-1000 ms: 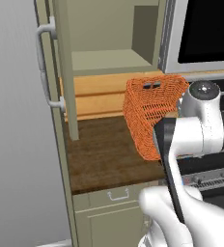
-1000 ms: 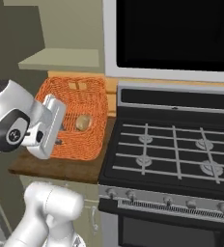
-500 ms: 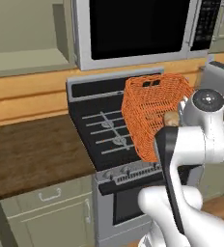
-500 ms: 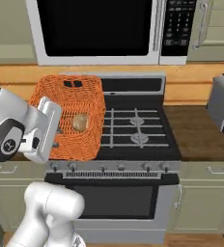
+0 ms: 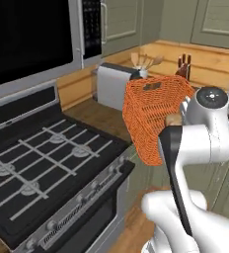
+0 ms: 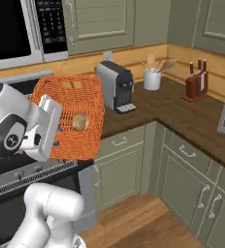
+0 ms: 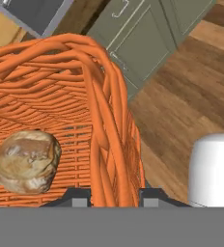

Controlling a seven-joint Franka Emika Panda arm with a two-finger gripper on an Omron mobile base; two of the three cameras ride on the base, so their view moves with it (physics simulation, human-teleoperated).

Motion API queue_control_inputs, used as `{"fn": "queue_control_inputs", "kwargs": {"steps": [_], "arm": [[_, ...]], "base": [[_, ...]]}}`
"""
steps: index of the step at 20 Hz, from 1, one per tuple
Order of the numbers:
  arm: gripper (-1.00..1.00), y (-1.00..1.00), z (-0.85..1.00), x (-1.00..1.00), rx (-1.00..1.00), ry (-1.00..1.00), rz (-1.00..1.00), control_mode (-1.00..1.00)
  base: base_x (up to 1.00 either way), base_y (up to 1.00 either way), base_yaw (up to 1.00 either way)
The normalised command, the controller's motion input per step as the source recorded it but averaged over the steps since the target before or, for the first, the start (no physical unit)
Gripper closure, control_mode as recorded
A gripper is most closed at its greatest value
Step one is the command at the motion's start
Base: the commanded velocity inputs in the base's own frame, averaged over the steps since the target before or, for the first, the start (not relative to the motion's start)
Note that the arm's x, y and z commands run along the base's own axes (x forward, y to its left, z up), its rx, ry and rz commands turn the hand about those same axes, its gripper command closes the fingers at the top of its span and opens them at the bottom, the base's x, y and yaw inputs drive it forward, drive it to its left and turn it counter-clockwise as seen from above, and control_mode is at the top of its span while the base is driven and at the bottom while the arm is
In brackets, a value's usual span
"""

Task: Open the cabinet, pick up the bread from the cabinet and place it in the basket. Then move the basket to the dining counter.

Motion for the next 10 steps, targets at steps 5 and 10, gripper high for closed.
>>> {"fn": "queue_control_inputs", "kwargs": {"steps": [5,10], "arm": [[1.0,0.0,0.0,0.0,0.0,0.0,0.0,1.0],[1.0,0.0,0.0,0.0,0.0,0.0,0.0,1.0]], "base": [[0.0,-0.17,-0.96],[0.0,-0.04,-0.99]]}}
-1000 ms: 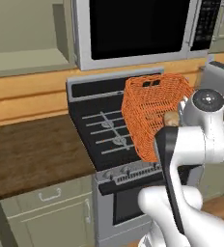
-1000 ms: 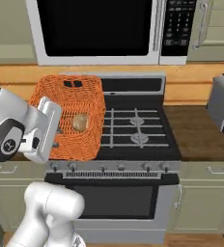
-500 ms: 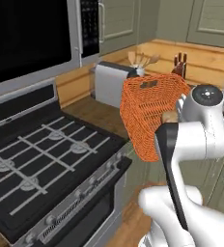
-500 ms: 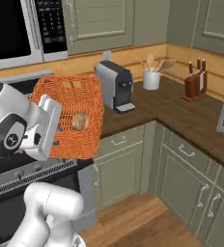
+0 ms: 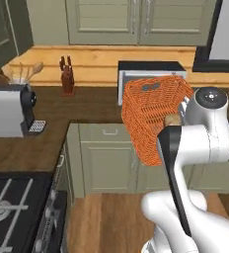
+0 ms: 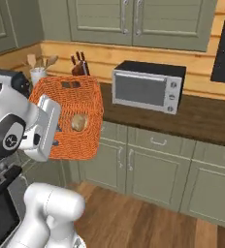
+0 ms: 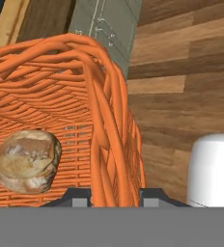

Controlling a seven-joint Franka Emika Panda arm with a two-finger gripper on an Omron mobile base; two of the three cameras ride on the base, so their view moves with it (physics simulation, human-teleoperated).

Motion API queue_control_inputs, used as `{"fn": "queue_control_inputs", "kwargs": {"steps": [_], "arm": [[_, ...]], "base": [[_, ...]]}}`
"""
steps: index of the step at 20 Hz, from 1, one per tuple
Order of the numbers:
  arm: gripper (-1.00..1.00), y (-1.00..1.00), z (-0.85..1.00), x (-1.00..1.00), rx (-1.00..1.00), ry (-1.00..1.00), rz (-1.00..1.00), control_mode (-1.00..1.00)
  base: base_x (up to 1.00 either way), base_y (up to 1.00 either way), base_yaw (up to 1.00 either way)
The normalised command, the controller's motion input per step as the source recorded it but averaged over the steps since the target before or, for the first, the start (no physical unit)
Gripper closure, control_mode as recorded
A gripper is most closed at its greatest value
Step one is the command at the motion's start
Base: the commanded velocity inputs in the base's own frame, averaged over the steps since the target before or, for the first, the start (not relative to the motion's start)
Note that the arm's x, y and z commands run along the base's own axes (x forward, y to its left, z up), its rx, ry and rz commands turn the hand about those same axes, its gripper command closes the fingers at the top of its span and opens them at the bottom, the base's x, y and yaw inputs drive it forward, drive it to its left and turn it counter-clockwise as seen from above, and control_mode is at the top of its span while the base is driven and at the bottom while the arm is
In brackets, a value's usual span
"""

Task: Open the cabinet, pick up the bread from the cabinet and place it in the basket. Then move the basket to the dining counter.

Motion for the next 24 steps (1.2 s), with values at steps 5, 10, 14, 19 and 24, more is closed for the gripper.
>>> {"fn": "queue_control_inputs", "kwargs": {"steps": [5,10,14,19,24], "arm": [[1.0,0.0,0.0,0.0,0.0,0.0,0.0,1.0],[1.0,0.0,0.0,0.0,0.0,0.0,0.0,1.0],[1.0,0.0,0.0,0.0,0.0,0.0,0.0,1.0],[1.0,0.0,0.0,0.0,0.0,0.0,0.0,1.0],[1.0,0.0,0.0,0.0,0.0,0.0,0.0,1.0]], "base": [[0.0,0.0,-1.0],[0.0,0.0,-1.0],[0.0,-0.22,-0.9],[0.0,-0.25,-0.93],[0.0,-0.02,-1.0]]}}
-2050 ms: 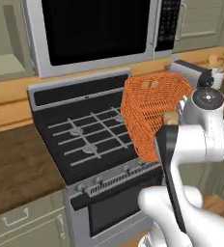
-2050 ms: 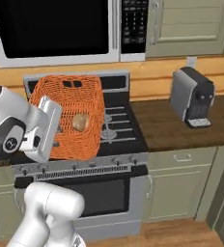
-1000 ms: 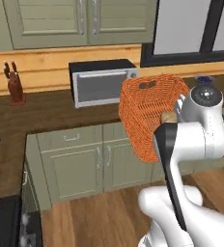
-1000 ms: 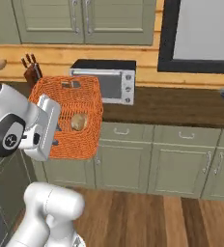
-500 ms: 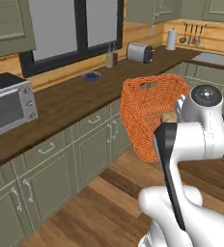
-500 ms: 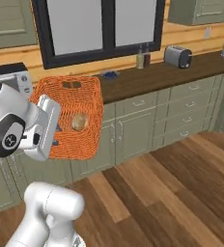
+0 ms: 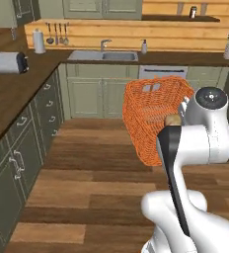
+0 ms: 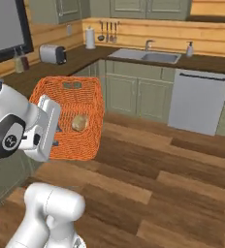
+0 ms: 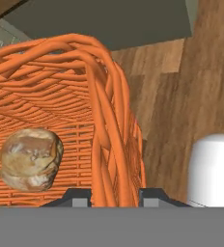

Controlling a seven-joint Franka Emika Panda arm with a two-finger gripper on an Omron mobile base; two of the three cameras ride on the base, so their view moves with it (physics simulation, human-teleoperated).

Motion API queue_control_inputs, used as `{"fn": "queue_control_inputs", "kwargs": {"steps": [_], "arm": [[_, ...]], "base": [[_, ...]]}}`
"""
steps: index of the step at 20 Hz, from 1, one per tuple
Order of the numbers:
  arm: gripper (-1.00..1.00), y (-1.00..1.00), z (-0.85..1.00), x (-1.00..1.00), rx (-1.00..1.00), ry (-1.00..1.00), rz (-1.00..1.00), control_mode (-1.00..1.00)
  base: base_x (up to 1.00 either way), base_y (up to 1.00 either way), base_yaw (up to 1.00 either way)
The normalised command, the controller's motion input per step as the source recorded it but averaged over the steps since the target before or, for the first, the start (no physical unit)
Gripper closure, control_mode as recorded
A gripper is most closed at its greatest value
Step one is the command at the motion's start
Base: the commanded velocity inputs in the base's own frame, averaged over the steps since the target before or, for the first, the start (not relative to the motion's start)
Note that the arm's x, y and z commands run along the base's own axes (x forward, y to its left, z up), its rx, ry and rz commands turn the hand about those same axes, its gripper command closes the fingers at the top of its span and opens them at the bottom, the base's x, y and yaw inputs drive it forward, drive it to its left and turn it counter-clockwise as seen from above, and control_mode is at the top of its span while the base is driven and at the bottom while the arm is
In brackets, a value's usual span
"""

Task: Open the cabinet, pick up the bread from the cabinet and place it in the basket. Then move the basket to the dining counter.

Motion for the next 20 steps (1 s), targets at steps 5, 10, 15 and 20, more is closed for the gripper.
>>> {"fn": "queue_control_inputs", "kwargs": {"steps": [5,10,15,20], "arm": [[1.0,0.0,0.0,0.0,0.0,0.0,0.0,1.0],[1.0,0.0,0.0,0.0,0.0,0.0,0.0,1.0],[1.0,0.0,0.0,0.0,0.0,0.0,0.0,1.0],[1.0,0.0,0.0,0.0,0.0,0.0,0.0,1.0]], "base": [[0.0,0.0,-1.0],[0.0,-0.03,-1.0],[0.82,0.45,-0.59],[1.0,0.79,-0.52]]}}
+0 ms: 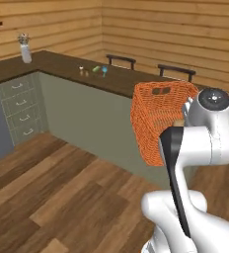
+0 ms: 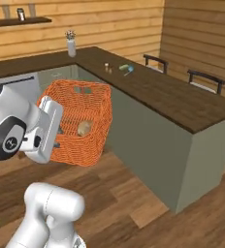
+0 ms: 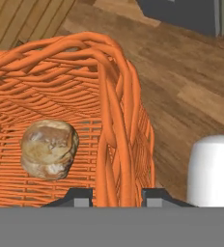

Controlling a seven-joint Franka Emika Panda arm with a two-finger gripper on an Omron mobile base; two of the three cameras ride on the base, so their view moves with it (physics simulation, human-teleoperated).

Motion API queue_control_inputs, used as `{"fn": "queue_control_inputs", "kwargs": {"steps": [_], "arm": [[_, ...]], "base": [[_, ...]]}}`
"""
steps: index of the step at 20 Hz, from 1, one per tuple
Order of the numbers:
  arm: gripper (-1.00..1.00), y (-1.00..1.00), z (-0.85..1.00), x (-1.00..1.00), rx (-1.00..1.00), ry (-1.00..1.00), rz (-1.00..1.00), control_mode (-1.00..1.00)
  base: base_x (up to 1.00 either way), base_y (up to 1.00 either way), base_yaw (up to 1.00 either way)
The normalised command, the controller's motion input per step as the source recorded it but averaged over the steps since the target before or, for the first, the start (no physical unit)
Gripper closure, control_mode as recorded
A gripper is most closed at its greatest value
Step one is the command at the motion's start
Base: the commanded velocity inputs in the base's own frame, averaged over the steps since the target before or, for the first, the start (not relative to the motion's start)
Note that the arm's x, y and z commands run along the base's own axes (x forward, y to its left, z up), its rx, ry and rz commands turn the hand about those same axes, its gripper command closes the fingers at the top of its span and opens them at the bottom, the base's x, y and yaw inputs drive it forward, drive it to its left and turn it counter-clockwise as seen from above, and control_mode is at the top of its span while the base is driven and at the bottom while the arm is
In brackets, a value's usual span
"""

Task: Open the cabinet, pick up the bread from the cabinet and place it in the basket. Then move the basket to the dining counter.

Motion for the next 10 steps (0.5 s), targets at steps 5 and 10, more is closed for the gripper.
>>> {"fn": "queue_control_inputs", "kwargs": {"steps": [5,10], "arm": [[1.0,0.0,0.0,0.0,0.0,0.0,0.0,1.0],[1.0,0.0,0.0,0.0,0.0,0.0,0.0,1.0]], "base": [[1.0,0.5,-0.6],[1.0,0.45,-0.57]]}}
